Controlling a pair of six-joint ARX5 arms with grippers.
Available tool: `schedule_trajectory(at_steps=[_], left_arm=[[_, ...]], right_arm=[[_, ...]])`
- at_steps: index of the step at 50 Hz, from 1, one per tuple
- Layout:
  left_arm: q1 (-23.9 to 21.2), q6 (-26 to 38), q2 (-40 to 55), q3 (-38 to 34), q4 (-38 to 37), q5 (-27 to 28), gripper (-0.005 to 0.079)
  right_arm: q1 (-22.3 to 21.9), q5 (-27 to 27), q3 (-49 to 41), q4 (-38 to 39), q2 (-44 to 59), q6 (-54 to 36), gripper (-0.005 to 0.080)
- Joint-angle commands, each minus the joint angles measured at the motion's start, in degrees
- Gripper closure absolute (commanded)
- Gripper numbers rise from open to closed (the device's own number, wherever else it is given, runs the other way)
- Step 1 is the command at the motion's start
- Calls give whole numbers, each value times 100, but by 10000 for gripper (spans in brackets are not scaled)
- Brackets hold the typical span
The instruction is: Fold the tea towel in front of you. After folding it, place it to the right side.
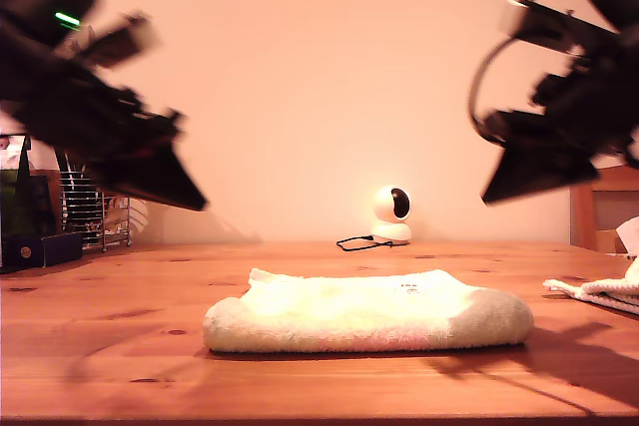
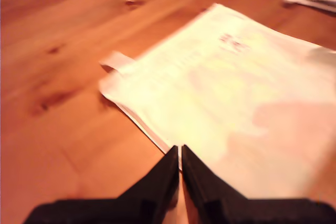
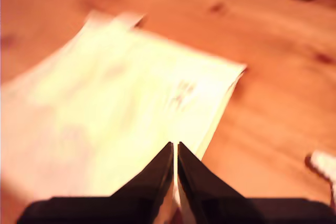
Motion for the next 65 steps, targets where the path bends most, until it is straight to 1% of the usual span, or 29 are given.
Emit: schedule_trajectory(at_steps=[1,2,3,4,5,6,7,8,11,12,13,16,17,19,22,24,26,30,34,38,43,52,65], left_arm=[[-63,219,-221,-258,0,157,763],[-96,243,-280,-289,-66,188,763],[-162,420,-358,-317,-157,205,763],[-221,420,-409,-321,-293,205,762],[-275,848,-468,-321,-415,203,762],[-358,1001,-522,-321,-540,201,762],[-433,1279,-553,-321,-654,186,762],[-522,1491,-575,-321,-730,173,762],[-791,1895,-573,-321,-852,90,751],[-881,1895,-562,-321,-863,50,744],[-953,2096,-542,-321,-866,2,732],[-1204,2330,-459,-321,-846,-221,640],[-1263,2430,-444,-319,-839,-291,603],[-1392,2577,-387,-321,-822,-455,510],[-1541,2844,-334,-321,-778,-765,388],[-1611,2938,-291,-319,-750,-903,338],[-1655,3119,-264,-321,-752,-964,312],[-1672,3399,-190,-319,-802,-962,293],[-1670,3637,-79,-319,-776,-962,292],[-1670,3864,66,-319,-730,-964,292],[-1670,4061,267,-319,-616,-973,292],[-1670,4214,691,-313,-343,-988,292],[-1670,4216,1222,-251,179,-1110,292]], right_arm=[[74,-24,4,-186,-313,-426,765],[120,-24,4,-321,-367,-575,765],[173,-28,4,-452,-431,-769,765],[223,-28,4,-564,-481,-1003,765],[280,-28,4,-660,-518,-1290,765],[332,-28,4,-732,-557,-1615,765],[409,-28,4,-866,-581,-1733,765],[479,-28,4,-975,-601,-2138,765],[684,-61,4,-1187,-601,-2813,764],[728,-63,4,-1228,-588,-2942,762],[776,-61,4,-1263,-573,-3171,755],[892,-52,4,-1309,-498,-3683,696],[931,-55,4,-1316,-466,-3814,666],[1021,-55,4,-1314,-396,-4048,579],[1086,-44,4,-1309,-308,-4336,483],[1102,-33,4,-1311,-260,-4485,440],[1102,0,4,-1318,-225,-4640,420],[1102,7,4,-1305,-151,-4907,409],[1102,11,4,-1303,-55,-5193,409],[1102,136,4,-1294,59,-5427,407],[1102,155,4,-1270,221,-5591,375],[1102,153,4,-1187,520,-5753,365],[1099,210,4,-870,898,-5947,365]])
